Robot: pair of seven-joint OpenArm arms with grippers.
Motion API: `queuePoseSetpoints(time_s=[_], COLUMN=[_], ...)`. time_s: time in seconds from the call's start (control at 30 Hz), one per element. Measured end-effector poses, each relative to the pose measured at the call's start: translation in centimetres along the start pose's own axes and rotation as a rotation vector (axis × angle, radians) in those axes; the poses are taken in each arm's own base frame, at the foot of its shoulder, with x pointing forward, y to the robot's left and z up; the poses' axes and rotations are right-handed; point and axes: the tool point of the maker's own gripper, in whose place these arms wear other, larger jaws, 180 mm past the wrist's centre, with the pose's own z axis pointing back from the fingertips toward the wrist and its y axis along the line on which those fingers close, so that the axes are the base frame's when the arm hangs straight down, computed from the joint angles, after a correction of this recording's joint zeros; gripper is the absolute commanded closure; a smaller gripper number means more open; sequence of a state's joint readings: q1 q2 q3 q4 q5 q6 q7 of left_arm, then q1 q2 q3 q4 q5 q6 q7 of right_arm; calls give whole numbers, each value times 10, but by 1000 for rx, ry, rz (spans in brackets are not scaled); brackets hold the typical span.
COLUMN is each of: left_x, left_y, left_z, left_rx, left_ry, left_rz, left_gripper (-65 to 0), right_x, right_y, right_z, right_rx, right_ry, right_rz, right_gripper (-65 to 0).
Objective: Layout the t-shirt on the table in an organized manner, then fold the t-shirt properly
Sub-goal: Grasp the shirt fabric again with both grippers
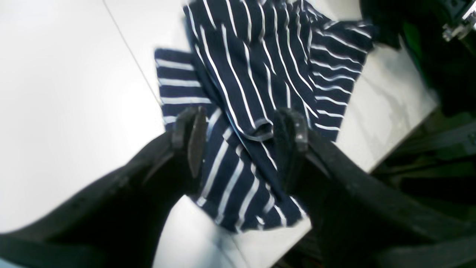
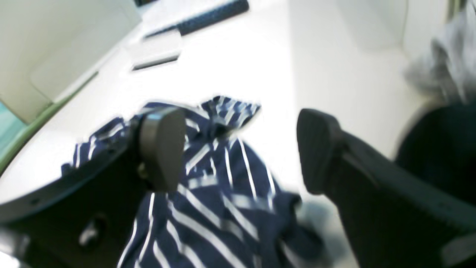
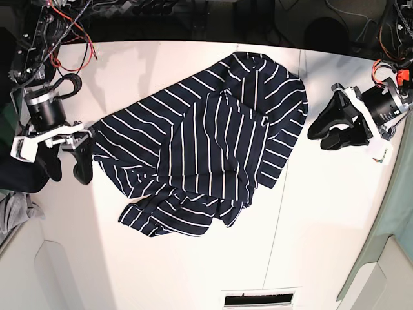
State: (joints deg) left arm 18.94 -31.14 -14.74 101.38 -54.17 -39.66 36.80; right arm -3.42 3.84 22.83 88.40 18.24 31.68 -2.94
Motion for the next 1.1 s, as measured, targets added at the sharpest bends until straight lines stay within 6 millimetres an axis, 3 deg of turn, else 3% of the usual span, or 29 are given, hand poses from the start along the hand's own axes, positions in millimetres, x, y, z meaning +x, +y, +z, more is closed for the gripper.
queuePoseSetpoints(time_s=[0.17, 0.27, 0.37, 0.43, 0.5, 0.63, 0.87, 1.1], left_x=[17, 12, -10, -29, -47, -67, -68, -74], left_y=[19, 34, 49, 58, 64, 65, 61, 39], left_z=[-8, -18, -30, -37, -44, -62, -74, -95], left_rx=[54, 80, 102, 120, 134, 134, 120, 60], left_ry=[-44, -54, -41, -34, -14, -10, -37, 29], left_rz=[-47, 14, 123, 207, 274, 386, 426, 358], left_gripper=[-320, -320, -320, -321, -321, -321, -320, -320], right_x=[-17, -51, -91, -115, -127, -152, -152, -102], right_y=[42, 56, 75, 92, 113, 132, 148, 182], right_z=[-60, -98, -119, -119, -112, -94, -81, -81], right_rx=[101, 134, 212, 294, 383, 456, 487, 543], right_ry=[94, 231, 370, 436, 434, 489, 463, 292], right_rz=[103, 189, 235, 248, 259, 288, 292, 318], right_gripper=[-453, -453, -453, -453, -453, -451, -451, -451])
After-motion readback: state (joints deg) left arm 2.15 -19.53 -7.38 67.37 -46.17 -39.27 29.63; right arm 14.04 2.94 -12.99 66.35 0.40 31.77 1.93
